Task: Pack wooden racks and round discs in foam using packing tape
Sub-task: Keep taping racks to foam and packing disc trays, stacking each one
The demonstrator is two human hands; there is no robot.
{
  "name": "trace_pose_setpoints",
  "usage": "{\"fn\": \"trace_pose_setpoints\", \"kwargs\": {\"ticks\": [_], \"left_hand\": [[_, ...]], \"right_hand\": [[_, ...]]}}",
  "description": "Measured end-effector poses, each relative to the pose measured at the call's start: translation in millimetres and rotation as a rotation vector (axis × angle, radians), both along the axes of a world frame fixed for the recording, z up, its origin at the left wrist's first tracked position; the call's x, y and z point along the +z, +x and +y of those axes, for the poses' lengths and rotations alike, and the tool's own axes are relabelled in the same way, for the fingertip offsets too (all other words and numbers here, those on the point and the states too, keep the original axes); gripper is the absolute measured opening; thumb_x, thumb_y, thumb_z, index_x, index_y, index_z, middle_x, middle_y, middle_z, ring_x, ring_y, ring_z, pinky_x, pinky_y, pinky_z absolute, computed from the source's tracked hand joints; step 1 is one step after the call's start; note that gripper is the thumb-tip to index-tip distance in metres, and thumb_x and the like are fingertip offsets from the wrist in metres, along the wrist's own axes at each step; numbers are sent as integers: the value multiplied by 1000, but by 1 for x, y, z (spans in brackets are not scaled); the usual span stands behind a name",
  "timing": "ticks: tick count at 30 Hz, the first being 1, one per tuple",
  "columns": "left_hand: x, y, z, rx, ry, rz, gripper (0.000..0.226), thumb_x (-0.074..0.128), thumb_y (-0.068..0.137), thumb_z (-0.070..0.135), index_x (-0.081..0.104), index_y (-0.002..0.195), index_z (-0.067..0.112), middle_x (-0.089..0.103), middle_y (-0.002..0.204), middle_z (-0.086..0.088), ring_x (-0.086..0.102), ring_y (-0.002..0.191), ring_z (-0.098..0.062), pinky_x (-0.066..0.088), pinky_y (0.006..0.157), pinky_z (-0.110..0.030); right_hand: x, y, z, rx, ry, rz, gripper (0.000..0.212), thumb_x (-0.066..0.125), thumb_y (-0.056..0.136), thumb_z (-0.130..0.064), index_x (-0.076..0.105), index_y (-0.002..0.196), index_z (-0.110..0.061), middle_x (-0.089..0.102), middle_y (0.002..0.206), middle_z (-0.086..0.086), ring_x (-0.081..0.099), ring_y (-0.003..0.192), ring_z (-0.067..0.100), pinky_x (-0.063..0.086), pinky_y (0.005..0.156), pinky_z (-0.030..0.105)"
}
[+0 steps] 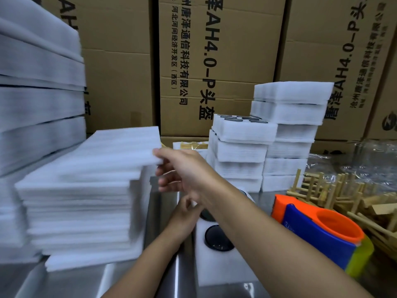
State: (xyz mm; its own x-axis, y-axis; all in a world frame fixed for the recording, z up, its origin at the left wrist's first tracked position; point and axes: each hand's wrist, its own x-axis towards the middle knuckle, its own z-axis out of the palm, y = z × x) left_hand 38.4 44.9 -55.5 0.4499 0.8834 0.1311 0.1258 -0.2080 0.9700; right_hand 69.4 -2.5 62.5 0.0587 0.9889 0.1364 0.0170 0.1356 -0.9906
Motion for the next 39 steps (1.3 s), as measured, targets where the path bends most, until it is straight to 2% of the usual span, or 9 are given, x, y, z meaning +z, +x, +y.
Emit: {"fn": "trace_pose_setpoints", "kwargs": {"ticks": [2, 5, 9, 15, 18, 24, 34, 36, 39], "left_hand": [[-2, 2, 2, -21, 20, 2, 32, 53, 93, 20, 55, 123, 7, 64, 117, -8, 59, 111, -20, 47, 88, -26], [-4, 5, 2, 28, 32, -70, 18, 45, 98, 19, 60, 104, 12, 64, 108, 4, 58, 102, -14, 40, 75, -20], [-8, 6, 7, 141, -56, -177, 38, 33, 101, 26, 68, 99, 11, 70, 101, -4, 64, 97, -20, 48, 88, -32], [-9, 7, 12, 243, 4, -186, 37, 38, 98, 27, 70, 84, 15, 72, 91, -2, 65, 93, -22, 47, 89, -39], [-9, 6, 14, 256, -4, -197, 40, 41, 95, 31, 69, 76, 8, 73, 81, -4, 67, 89, -26, 49, 84, -39], [-9, 5, 11, 192, -35, -236, 29, 55, 92, 24, 73, 70, 19, 74, 77, 3, 70, 80, -18, 50, 77, -32], [-6, 4, 1, 39, -79, -272, 15, 56, 93, 21, 67, 92, 30, 72, 80, 19, 67, 72, 4, 46, 55, -6], [-5, 4, -1, 67, -93, -257, 10, 56, 93, 24, 65, 96, 28, 73, 86, 17, 66, 77, 4, 48, 63, -9], [-5, 4, 1, 114, -105, -212, 30, 56, 92, 32, 61, 118, 17, 67, 111, 3, 63, 97, -8, 46, 84, -22]], "right_hand": [[-2, 19, -9, -18, 42, 78, 21, 58, 92, -25, 55, 76, -11, 57, 58, 2, 51, 42, 12, 50, 45, 23], [-14, 65, -36, -62, 33, 101, 20, 58, 90, -27, 55, 79, -11, 57, 56, 1, 51, 43, 13, 47, 44, 22], [-51, 129, -86, -220, -101, 106, 26, 66, 66, -34, 52, 72, -14, 50, 54, 3, 40, 41, 14, 33, 37, 23], [-96, 164, -133, -316, -176, 3, 27, 66, 61, -34, 54, 57, -10, 42, 52, 11, 34, 38, 17, 22, 34, 20], [-107, 160, -133, -347, -170, 6, 24, 63, 66, -27, 51, 58, -8, 40, 49, 10, 31, 36, 17, 21, 32, 16], [-113, 153, -129, -403, -100, -64, 29, 62, 68, -28, 46, 60, -6, 35, 48, 10, 30, 40, 19, 21, 34, 21], [-117, 153, -131, -420, -57, -60, 33, 60, 81, -18, 41, 58, -6, 30, 46, 8, 28, 39, 18, 20, 37, 24], [-118, 153, -131, -425, -53, -62, 33, 61, 81, -19, 41, 57, -6, 30, 46, 8, 28, 39, 18, 20, 37, 25], [-118, 152, -131, -434, -57, -62, 33, 63, 75, -25, 42, 57, -7, 30, 46, 8, 28, 38, 18, 20, 37, 23]]}}
